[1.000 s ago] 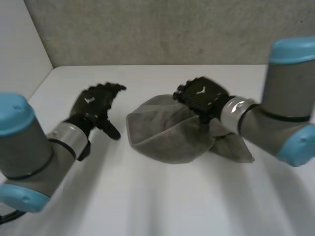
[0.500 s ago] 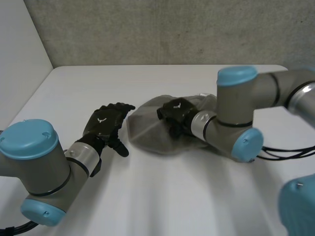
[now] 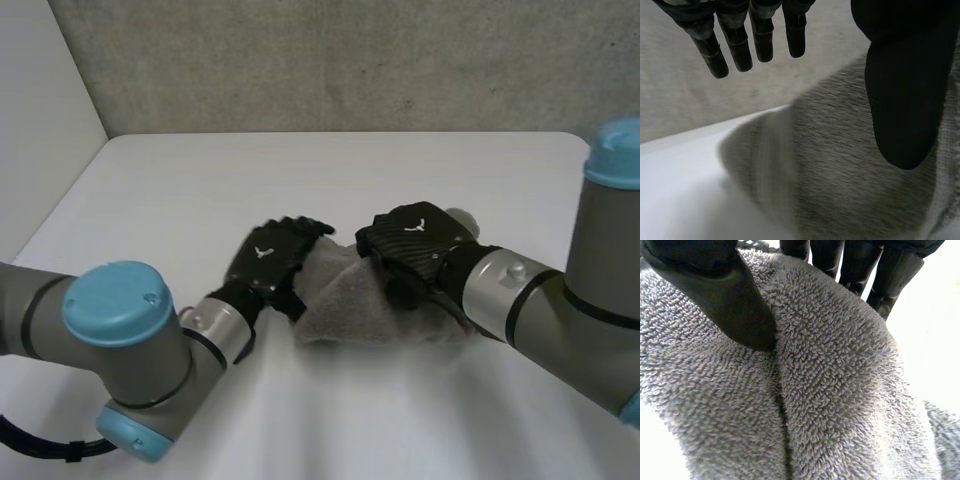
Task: Fold the towel.
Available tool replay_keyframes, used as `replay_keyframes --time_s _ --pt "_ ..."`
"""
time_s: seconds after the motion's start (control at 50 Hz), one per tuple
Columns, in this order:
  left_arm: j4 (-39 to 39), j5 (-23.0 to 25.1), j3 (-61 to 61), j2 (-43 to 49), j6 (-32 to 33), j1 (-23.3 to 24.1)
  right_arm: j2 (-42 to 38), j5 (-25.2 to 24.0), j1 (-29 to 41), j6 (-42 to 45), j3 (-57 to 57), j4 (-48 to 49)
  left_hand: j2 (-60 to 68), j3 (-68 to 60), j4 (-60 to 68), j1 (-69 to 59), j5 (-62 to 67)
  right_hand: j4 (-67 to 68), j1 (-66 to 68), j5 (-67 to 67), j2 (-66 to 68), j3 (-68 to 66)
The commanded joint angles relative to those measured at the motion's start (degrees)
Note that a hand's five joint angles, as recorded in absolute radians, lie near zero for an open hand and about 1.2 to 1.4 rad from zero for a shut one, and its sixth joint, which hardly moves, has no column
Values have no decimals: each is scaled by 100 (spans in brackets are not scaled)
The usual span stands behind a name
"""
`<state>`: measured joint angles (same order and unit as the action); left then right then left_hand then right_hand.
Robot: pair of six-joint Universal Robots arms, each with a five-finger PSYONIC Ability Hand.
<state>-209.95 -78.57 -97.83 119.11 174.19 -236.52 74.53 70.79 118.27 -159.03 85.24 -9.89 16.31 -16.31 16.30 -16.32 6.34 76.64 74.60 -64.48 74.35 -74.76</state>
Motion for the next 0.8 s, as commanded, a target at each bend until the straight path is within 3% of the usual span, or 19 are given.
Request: replay_keyframes --time_s 0.02,0.18,0.28,0.36,0.5,0.62,0.8 --pt "86 378 -132 -2 -245 158 124 145 -199 38 212 286 282 -282 283 -281 279 336 540 -552 565 -524" --pt "209 299 -342 -477 -219 -26 -254 172 -313 258 159 312 265 -265 266 -265 262 336 540 -552 565 -524" --pt "252 -70 -500 -1011 -271 -684 -368 180 -366 364 142 373 349 -349 350 -348 346 336 540 -552 565 -524" --pt "427 -71 -588 -1100 -280 -729 -422 356 -419 188 151 725 734 -734 735 -733 731 336 540 -552 565 -524" --pt "1201 35 -694 -1039 -587 -379 -387 839 -349 -452 221 1270 921 -921 923 -921 918 336 540 -552 565 -524" --pt "1246 35 -659 -723 -904 -79 -281 857 -349 -972 344 1314 871 -871 872 -870 868 336 540 -552 565 -524" --pt "1088 0 -308 -424 -1518 202 280 822 -349 -2552 958 1577 686 -686 687 -685 683 336 540 -552 565 -524"
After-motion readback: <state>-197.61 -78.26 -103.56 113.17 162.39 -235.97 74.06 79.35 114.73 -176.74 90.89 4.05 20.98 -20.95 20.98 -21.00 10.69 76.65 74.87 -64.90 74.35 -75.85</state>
